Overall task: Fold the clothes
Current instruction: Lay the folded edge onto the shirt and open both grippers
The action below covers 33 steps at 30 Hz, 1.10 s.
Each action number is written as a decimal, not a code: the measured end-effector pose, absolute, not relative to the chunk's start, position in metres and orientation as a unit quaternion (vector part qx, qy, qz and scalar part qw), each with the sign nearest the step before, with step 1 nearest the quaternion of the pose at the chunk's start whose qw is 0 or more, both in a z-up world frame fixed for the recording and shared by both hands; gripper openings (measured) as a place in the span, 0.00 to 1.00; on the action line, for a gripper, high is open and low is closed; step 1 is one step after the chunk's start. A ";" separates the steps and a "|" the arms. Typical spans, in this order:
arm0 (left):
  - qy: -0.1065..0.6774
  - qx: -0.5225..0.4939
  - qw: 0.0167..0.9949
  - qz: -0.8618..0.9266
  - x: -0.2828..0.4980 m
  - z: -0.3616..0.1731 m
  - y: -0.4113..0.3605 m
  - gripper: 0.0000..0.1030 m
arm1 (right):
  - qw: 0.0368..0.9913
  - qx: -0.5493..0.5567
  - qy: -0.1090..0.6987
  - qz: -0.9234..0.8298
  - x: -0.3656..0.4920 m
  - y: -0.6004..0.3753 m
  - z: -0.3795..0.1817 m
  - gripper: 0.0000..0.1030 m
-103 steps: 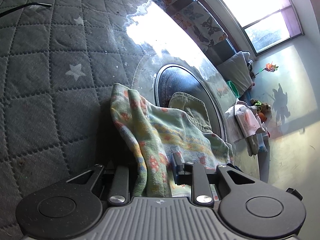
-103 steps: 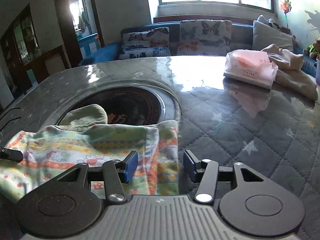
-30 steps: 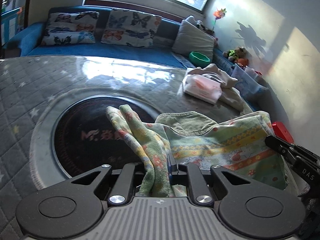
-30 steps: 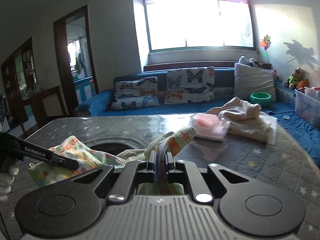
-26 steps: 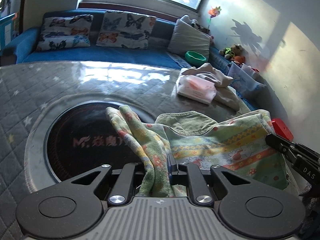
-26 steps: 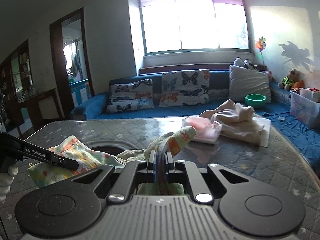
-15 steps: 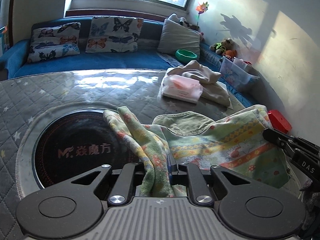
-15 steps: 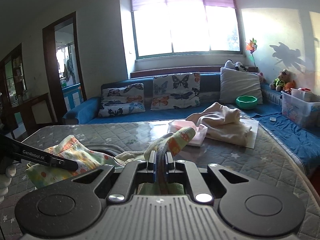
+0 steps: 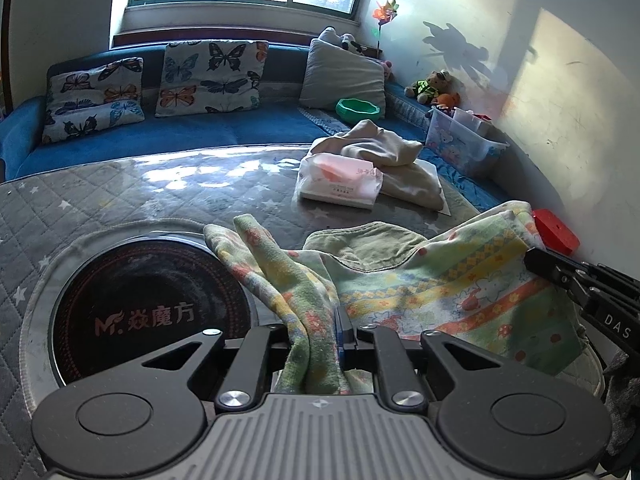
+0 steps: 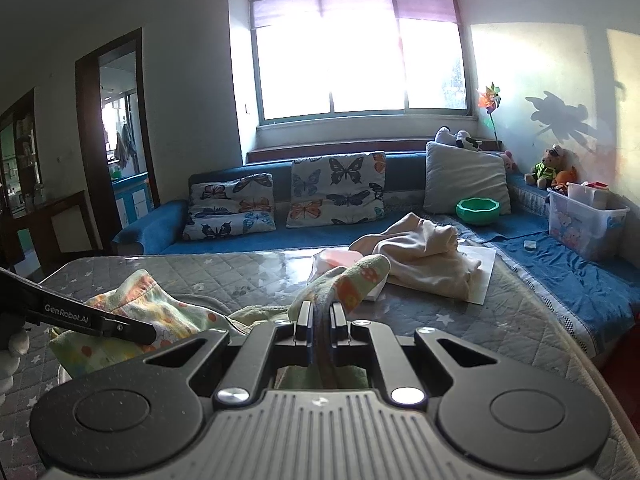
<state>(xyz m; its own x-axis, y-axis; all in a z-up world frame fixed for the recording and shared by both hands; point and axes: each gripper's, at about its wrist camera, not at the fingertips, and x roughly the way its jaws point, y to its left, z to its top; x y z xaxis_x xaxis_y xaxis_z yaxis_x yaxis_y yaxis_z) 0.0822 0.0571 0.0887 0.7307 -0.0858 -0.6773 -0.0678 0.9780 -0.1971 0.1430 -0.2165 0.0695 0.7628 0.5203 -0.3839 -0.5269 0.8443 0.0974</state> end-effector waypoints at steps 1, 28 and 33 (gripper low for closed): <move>0.367 -0.102 0.925 -0.006 0.083 0.089 0.055 0.14 | 0.939 -0.008 0.201 0.278 0.143 -0.217 0.070 0.07; 0.409 -0.070 0.909 -0.046 0.128 0.038 -0.003 0.19 | 0.954 0.005 0.258 0.154 0.147 -0.307 0.024 0.02; 0.421 -0.068 0.904 -0.029 0.129 0.029 0.009 0.34 | 0.948 0.006 0.273 0.162 0.150 -0.303 0.015 0.07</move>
<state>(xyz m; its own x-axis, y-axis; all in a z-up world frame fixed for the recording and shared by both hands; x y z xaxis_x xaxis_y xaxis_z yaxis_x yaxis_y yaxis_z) 0.1290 0.0086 0.0290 0.6442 -0.1105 -0.7568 -0.0046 0.9889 -0.1483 0.1503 -0.3026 0.0146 0.7985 0.3107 -0.5156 -0.3038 0.9474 0.1004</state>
